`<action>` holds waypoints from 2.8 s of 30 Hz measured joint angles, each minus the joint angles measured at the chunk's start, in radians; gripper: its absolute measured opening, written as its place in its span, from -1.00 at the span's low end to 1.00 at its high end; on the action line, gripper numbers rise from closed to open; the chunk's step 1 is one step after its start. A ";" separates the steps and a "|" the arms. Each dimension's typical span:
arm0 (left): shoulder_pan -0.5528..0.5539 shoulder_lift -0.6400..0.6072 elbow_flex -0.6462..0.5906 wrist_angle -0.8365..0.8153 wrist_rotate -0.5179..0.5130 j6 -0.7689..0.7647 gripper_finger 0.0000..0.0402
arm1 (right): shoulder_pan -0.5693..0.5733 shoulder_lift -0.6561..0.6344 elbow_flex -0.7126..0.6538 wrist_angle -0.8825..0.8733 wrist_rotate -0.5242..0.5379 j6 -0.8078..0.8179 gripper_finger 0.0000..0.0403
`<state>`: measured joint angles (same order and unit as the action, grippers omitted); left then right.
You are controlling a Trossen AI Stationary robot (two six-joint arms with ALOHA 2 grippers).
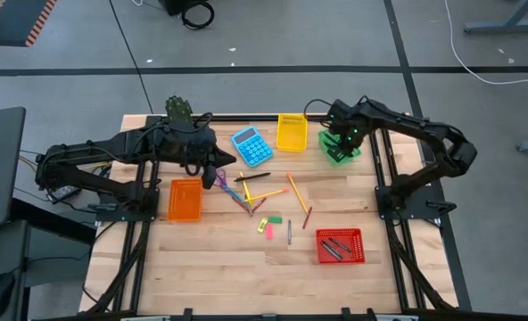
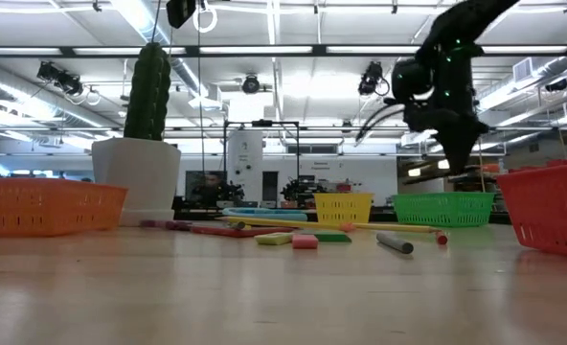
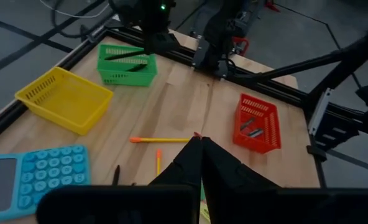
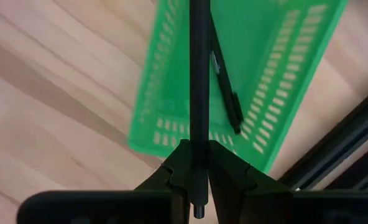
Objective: Sort crayons/erasers/pens/pencils in bins
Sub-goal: Put the bottom black pen into the green bin
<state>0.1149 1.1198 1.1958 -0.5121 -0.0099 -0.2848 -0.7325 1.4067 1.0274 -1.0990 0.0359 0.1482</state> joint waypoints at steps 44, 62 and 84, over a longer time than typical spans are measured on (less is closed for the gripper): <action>0.000 0.000 0.000 0.001 -0.140 -0.098 -0.90 | -0.084 0.142 -0.053 0.171 0.051 -0.378 -0.76; 0.000 0.000 0.000 0.000 -0.140 -0.124 -0.91 | -0.084 0.142 -0.127 0.285 0.053 -0.383 -0.76; 0.000 0.000 0.000 0.000 -0.139 -0.151 -0.94 | -0.084 0.142 -0.158 0.288 0.050 -0.272 -0.52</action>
<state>0.1149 1.1198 1.1961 -0.5117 -0.1493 -0.4355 -0.8162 1.5482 0.8693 -0.8112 0.0856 -0.1240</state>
